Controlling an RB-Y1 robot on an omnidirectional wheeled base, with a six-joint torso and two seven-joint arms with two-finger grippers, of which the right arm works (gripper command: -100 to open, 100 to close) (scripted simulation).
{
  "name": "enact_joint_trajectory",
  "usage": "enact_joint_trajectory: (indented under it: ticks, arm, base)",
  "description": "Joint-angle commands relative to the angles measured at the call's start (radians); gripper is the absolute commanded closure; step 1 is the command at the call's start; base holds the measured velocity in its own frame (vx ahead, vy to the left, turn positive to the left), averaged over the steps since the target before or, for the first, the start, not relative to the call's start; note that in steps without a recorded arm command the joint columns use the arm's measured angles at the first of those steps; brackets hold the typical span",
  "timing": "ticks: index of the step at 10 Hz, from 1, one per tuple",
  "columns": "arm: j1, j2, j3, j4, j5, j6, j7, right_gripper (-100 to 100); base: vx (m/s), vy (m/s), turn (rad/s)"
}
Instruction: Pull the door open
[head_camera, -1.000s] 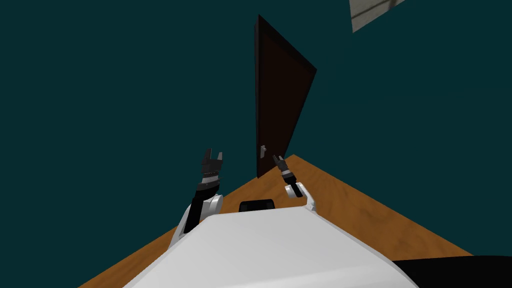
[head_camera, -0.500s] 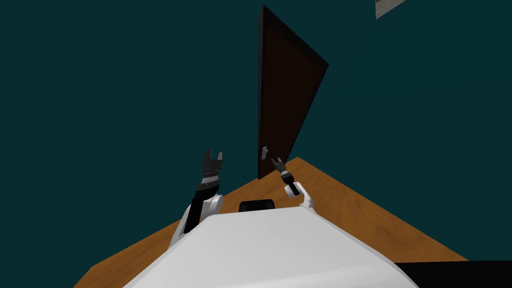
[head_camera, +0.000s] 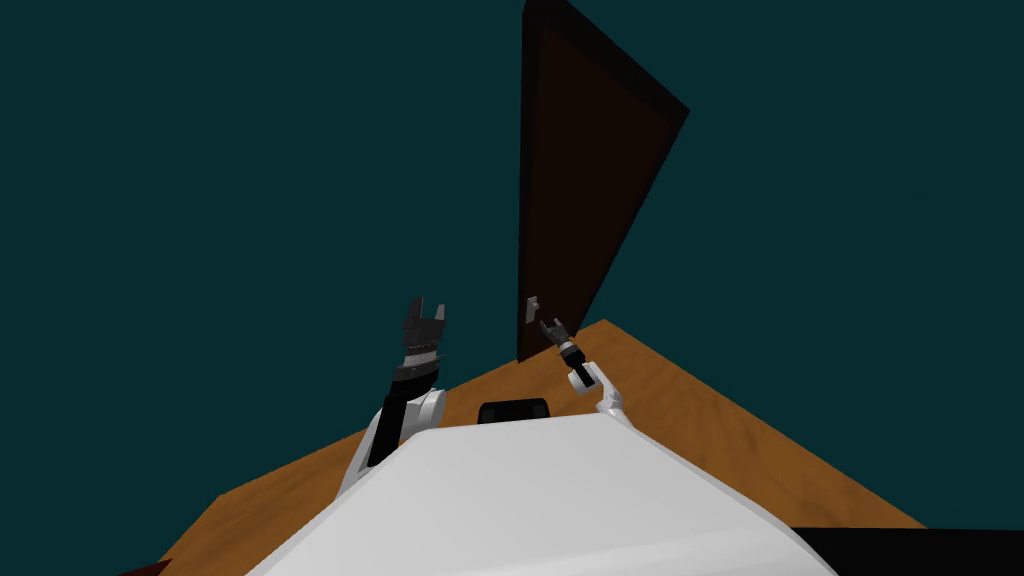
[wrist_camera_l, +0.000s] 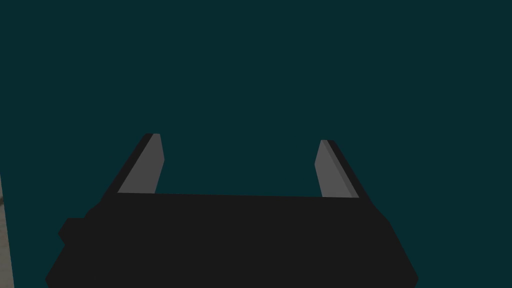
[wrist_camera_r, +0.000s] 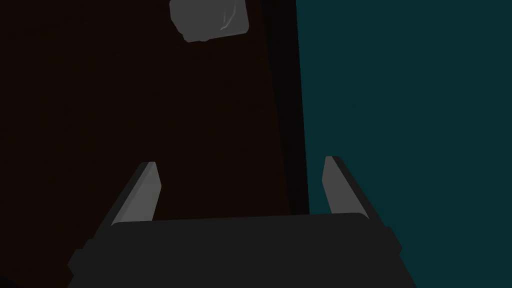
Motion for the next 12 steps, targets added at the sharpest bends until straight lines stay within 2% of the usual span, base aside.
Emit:
enact_joint_trajectory:
  ticks: [1, 2, 5, 6, 7, 12]
  arm:
    - [-0.013, -0.006, -0.001, 0.036, 0.019, 0.003, 0.026, -100]
    - [-0.028, -0.012, 0.001, 0.07, 0.04, 0.01, 0.053, -100]
    - [-0.045, -0.019, 0.003, 0.112, 0.067, 0.018, 0.086, -100]
    - [-0.041, -0.017, 0.003, 0.101, 0.06, 0.016, 0.077, -100]
    - [-0.062, 0.0, -0.033, 0.126, 0.058, 0.022, 0.103, -100]
    - [-0.121, 0.054, -0.135, 0.194, 0.047, 0.036, 0.171, -100]
  base:
    - [0.063, -0.06, 0.101]
    - [0.074, -0.081, 0.154]
    - [0.068, -0.063, 0.088]
    - [0.03, -0.023, 0.018]
    - [0.019, -0.007, 0.278]
    - [0.018, -0.026, 0.226]
